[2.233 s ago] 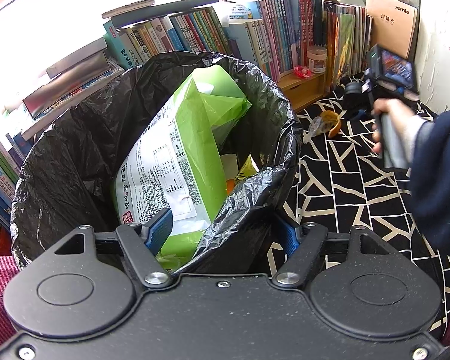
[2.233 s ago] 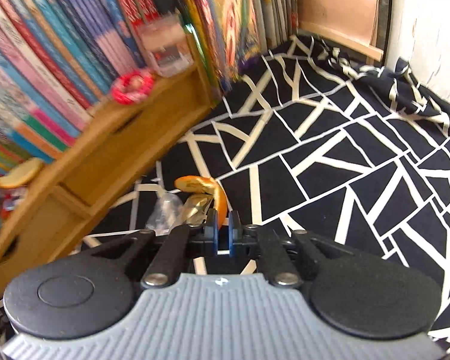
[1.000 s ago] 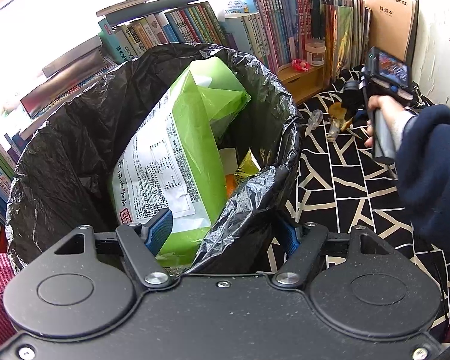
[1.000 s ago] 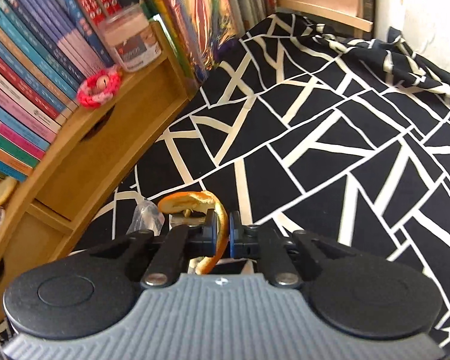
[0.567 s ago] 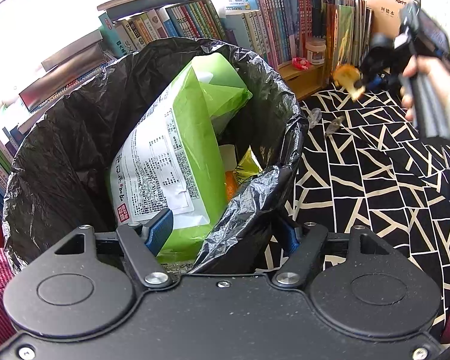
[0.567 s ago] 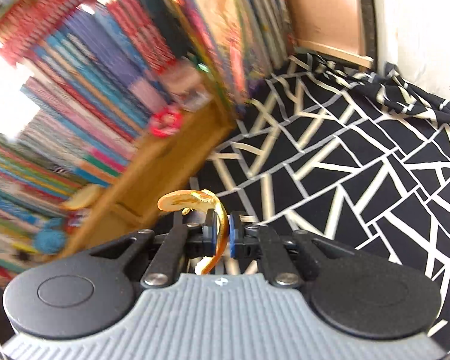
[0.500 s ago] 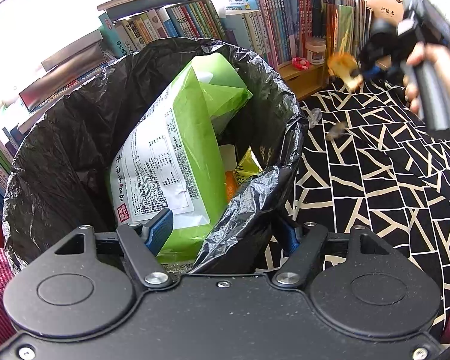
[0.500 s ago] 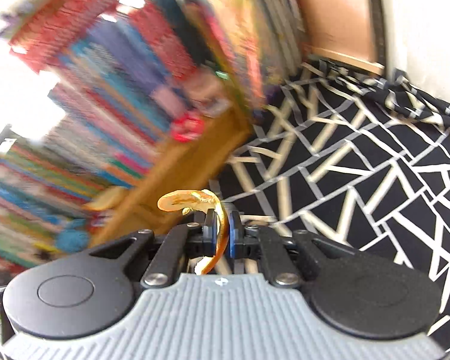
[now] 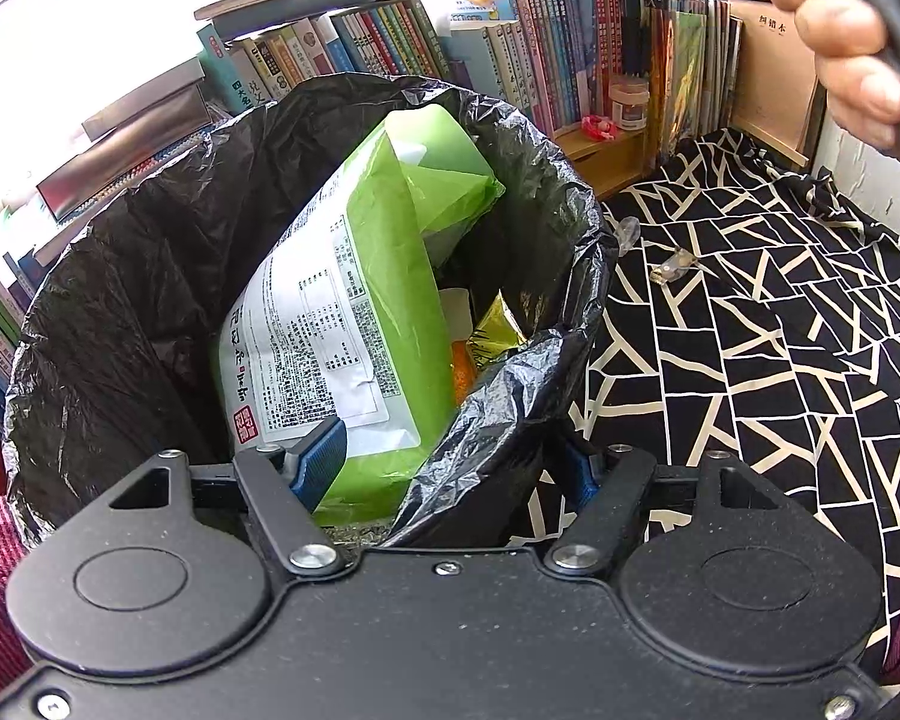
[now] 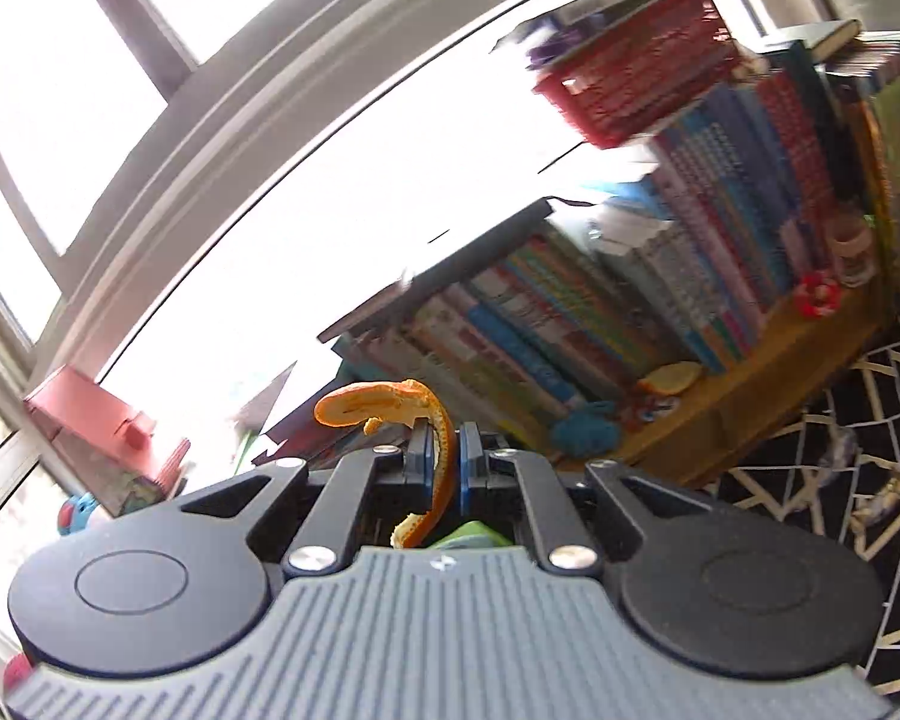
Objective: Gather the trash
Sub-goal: 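Open the right gripper to drop the orange peel into the bin, then move the right gripper down to the gold-and-white wrapper, then close the right gripper on the gold-and-white wrapper, then lift the wrapper with the right gripper and carry it over the bin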
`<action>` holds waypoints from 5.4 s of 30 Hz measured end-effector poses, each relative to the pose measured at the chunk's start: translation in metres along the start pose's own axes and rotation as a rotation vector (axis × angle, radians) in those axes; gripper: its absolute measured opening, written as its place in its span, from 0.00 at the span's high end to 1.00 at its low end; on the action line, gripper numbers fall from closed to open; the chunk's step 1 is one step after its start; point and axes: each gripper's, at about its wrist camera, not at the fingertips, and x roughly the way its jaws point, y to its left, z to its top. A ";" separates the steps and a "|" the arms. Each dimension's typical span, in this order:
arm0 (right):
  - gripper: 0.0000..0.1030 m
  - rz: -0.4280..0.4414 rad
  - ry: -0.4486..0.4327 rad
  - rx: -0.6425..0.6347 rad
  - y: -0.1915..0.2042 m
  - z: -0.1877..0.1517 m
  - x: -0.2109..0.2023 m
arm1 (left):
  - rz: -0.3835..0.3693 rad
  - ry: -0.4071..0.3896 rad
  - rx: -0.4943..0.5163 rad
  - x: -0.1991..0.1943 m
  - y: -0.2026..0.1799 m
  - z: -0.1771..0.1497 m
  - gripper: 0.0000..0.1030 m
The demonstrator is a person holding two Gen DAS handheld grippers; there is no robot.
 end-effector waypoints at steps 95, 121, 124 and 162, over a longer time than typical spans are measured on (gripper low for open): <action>0.04 -0.835 0.171 -0.089 -0.236 -0.086 0.093 | -0.001 0.007 -0.008 0.000 0.001 0.001 0.31; 0.00 -0.883 0.200 -0.071 -0.250 -0.095 0.123 | -0.004 0.009 -0.014 0.001 0.002 0.002 0.31; 0.00 -0.884 0.208 -0.065 -0.250 -0.095 0.123 | -0.004 0.009 -0.012 0.000 0.002 0.002 0.31; 0.79 -0.458 -0.008 -0.220 -0.067 -0.020 0.009 | -0.007 0.009 -0.013 0.001 0.002 0.001 0.31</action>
